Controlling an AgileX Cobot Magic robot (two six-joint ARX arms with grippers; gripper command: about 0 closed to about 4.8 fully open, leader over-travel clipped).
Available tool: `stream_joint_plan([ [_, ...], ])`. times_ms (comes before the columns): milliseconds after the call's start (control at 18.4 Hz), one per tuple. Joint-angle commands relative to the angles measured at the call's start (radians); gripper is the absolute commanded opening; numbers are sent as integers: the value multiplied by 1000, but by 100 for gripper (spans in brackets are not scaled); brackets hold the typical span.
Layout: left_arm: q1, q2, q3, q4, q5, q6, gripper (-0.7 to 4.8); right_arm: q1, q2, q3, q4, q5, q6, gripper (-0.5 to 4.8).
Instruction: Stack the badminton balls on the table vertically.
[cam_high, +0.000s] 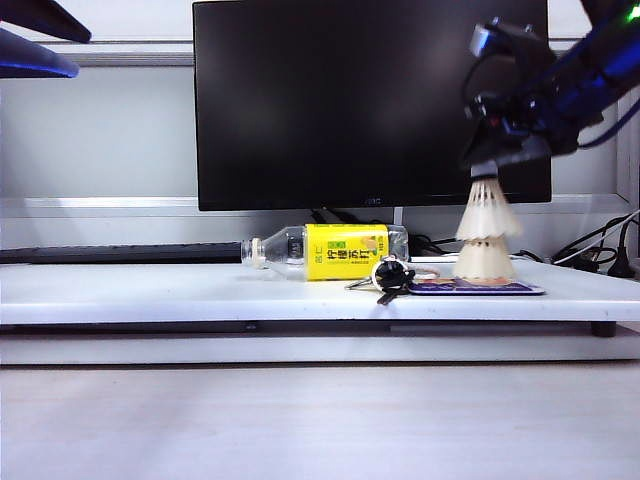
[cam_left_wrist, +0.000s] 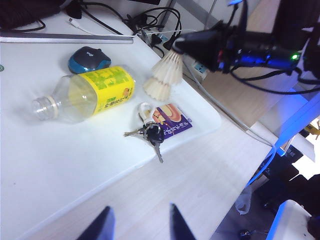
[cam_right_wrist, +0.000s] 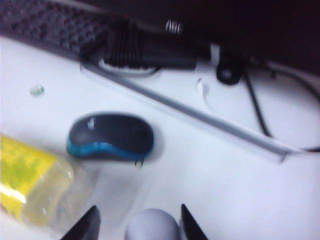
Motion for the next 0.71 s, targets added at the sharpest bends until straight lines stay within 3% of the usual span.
stream_joint_plan([
  [54, -2, -3, 3, 13, 1, 7, 152, 2, -44, 6, 44, -6, 19, 208],
  [435, -1, -3, 4, 13, -5, 6, 152, 2, -123, 6, 7, -5, 22, 208],
  [707, -1, -12, 4, 21, -231, -1, 152, 1, -392, 6, -29, 2, 22, 207],
])
